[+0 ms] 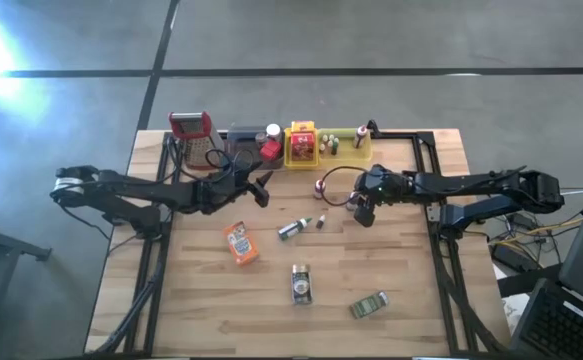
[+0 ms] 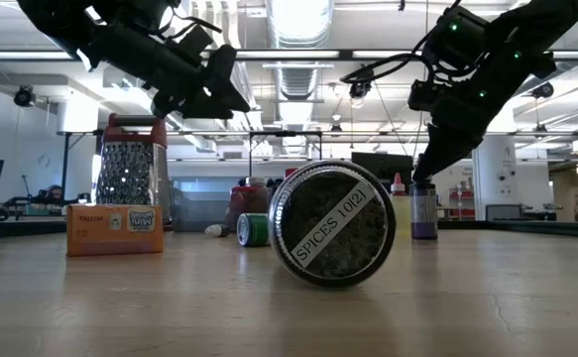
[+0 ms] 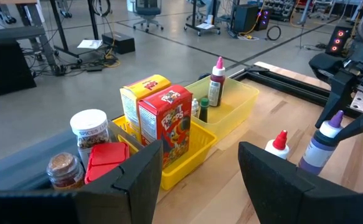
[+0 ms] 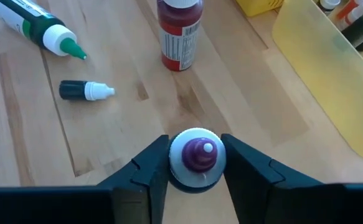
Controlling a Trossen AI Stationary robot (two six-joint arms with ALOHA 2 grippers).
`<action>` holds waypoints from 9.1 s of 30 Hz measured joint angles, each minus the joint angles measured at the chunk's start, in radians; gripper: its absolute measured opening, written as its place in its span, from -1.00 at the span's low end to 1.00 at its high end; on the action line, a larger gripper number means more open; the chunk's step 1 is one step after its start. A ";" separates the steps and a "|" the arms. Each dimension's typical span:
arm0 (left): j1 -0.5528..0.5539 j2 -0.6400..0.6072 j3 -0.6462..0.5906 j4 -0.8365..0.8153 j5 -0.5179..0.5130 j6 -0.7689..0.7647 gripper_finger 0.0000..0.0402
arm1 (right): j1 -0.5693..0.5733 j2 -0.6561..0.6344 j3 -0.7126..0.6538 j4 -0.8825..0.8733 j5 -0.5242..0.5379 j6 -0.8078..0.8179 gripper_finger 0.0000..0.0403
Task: Pick & Place Kitchen Items
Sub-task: Put the large purple food coloring bottle into the light yellow bin, then put the green seasoning bottle into the black bin
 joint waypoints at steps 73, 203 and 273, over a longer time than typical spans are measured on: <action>0.000 0.000 0.000 0.000 0.000 0.000 0.07 | -0.697 0.354 0.318 0.035 -0.276 -0.392 -0.39; 0.000 0.000 0.002 -0.005 0.067 0.066 0.07 | 1.082 0.477 0.775 -0.928 0.107 0.672 -0.19; -0.001 0.000 0.002 -0.034 0.174 -0.130 0.07 | 1.326 0.392 -0.223 0.595 0.459 0.590 0.58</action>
